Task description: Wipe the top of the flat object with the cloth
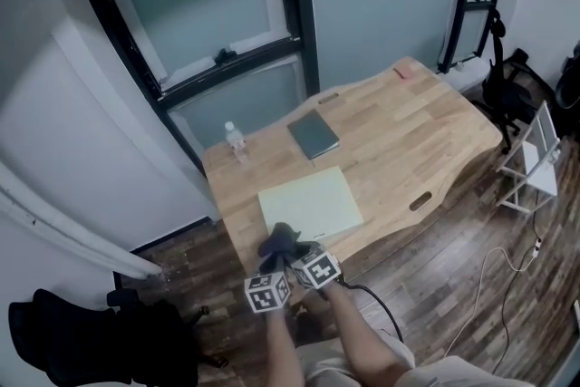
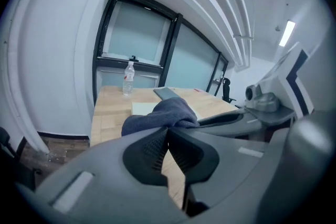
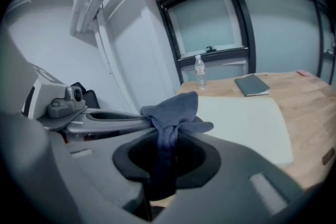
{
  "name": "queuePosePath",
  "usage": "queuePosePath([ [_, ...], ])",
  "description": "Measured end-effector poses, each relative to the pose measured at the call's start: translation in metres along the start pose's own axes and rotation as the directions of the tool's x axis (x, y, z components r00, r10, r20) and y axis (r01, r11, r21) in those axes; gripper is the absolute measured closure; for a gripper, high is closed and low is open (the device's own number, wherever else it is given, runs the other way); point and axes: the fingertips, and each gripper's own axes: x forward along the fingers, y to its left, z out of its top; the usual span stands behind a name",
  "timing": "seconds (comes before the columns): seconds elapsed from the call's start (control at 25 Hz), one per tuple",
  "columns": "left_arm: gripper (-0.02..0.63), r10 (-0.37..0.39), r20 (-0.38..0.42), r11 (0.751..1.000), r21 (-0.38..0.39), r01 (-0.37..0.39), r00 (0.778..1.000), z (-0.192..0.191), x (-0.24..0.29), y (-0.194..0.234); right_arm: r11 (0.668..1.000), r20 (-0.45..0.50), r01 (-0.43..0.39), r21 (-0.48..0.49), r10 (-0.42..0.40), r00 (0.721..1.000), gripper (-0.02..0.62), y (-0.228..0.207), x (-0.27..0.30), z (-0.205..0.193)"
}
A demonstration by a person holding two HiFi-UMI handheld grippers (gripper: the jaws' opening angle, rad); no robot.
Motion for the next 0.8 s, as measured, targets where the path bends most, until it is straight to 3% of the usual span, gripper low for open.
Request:
queuePosePath([
  [0.12,0.598,-0.016,0.051,1.0,-0.021,0.017,0.999,0.001,-0.017,-0.032,1.0,0.093,0.008,-0.015,-0.006,0.996,0.515,-0.009,-0.045,-0.012],
  [0.24,0.598,-0.009,0.095,1.0,0.023,0.007,0.995,-0.004,-0.034,-0.053,0.999,0.131,0.046,0.01,-0.047,0.99,0.515,-0.037,-0.089,-0.035],
  [0.44,0.598,0.03,0.126,0.995,0.092,-0.042,0.992,-0.016,-0.05,-0.078,0.986,0.152,0.149,0.073,-0.159,0.975,0.515,-0.08,-0.142,-0.064],
  [0.8,0.598,0.043,0.144,0.989,0.134,-0.063,0.989,-0.031,-0.058,-0.118,0.985,0.158,0.168,0.029,-0.171,0.972,0.515,-0.081,-0.178,-0.08],
])
